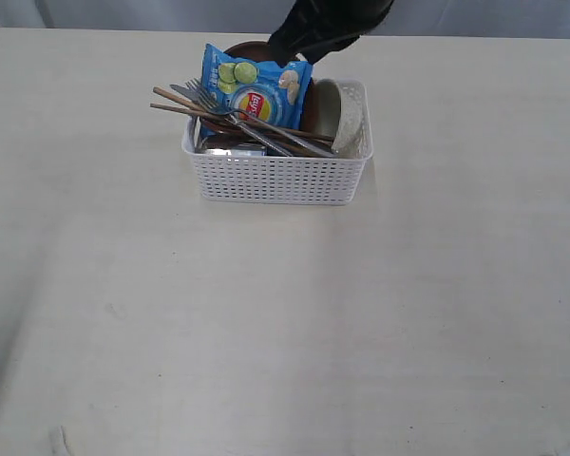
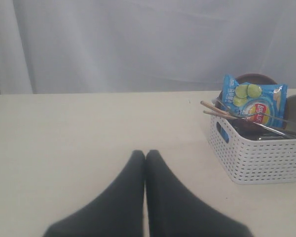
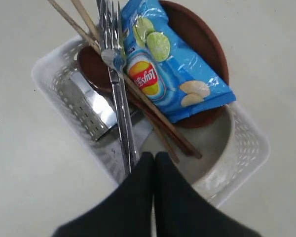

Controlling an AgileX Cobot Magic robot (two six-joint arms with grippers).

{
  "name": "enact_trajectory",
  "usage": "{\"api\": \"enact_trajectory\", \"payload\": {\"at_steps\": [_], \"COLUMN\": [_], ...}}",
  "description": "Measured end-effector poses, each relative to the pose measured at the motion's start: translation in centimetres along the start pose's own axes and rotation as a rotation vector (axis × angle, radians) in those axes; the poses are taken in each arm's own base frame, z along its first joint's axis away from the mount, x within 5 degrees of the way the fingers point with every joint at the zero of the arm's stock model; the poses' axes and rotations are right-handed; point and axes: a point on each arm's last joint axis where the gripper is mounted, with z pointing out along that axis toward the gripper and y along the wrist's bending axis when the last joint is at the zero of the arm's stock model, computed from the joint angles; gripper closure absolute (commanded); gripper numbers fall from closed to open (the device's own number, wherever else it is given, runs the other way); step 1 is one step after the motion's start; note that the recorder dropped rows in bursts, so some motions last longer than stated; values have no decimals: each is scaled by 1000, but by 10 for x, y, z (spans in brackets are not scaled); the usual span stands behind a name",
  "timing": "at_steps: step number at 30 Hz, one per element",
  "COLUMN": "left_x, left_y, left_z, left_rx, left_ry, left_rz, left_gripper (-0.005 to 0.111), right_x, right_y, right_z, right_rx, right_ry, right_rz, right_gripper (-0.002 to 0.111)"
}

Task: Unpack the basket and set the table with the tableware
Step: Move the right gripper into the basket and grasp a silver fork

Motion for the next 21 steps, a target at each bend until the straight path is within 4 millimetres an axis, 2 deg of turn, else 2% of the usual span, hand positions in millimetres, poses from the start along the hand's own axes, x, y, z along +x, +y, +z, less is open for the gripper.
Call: {"api": "enact_trajectory", "payload": {"at_steps": [6, 8, 13, 14, 21], "left_x": [0, 0, 0, 0, 0], "left_y": [0, 0, 0, 0, 0], "left_z": [0, 0, 0, 0, 0], "left_rx": [0, 0, 0, 0, 0], "left_ry": [0, 0, 0, 0, 0], "left_rz": [0, 0, 0, 0, 0], "left_gripper": [107, 107, 107, 107, 107], "right_x": [-8, -13, -26, -28, -39], "right_y": [-4, -5, -3, -1, 10], "right_z": [30, 37, 59, 64, 96], "right_rx": [-24, -41, -110, -120, -135], "right_ry": [91, 100, 128, 137, 139], "right_rz": [29, 33, 17, 9, -45], "right_gripper": [104, 95, 60, 57, 61]}}
